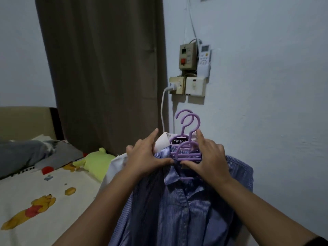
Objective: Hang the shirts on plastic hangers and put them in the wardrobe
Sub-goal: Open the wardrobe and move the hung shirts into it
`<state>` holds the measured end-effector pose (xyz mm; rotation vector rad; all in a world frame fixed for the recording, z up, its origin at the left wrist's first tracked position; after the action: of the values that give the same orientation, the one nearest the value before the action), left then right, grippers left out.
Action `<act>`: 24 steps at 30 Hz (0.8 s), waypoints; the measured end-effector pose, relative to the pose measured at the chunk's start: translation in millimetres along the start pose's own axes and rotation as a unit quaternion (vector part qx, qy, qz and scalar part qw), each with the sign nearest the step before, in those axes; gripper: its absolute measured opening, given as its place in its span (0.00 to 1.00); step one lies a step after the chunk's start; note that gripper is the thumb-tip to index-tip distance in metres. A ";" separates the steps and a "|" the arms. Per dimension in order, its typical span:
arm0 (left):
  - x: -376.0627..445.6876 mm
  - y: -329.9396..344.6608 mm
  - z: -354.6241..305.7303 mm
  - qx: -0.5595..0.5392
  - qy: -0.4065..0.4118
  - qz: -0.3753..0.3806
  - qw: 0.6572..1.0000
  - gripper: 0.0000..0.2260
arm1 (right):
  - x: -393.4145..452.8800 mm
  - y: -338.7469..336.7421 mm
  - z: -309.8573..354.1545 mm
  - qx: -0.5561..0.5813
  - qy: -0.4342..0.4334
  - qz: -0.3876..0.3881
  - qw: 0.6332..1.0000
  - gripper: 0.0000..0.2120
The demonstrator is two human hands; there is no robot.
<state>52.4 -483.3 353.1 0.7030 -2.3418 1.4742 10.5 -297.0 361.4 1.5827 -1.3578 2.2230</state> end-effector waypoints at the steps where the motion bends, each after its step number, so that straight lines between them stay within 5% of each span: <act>1: 0.7 -0.5 -12.6 -0.006 0.018 -0.001 1.000 0.50 | -1.6 -10.3 -5.6 -0.011 0.005 -0.011 1.000 0.48; 12: -4.6 -20.0 -197.7 -0.063 0.221 -0.064 0.971 0.49 | -20.0 -170.3 -80.2 -0.134 0.060 -0.115 0.982 0.50; 24: -58.6 3.0 -441.5 -0.100 0.431 -0.076 0.894 0.43 | -77.9 -368.8 -158.8 -0.299 0.069 -0.143 0.941 0.47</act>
<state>92.4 -70.5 515.5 0.1068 -1.6556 1.1160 128.2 65.5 510.1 1.2717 -1.4593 1.5169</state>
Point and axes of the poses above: each hand's wrist, its own x-axis towards the middle knuckle, its own y-axis out of the palm, z = x × y, the point moved 9 cm from there along x, towards the middle knuckle, and after that the axes turned 1 degree about x, right-handed, at the moved point
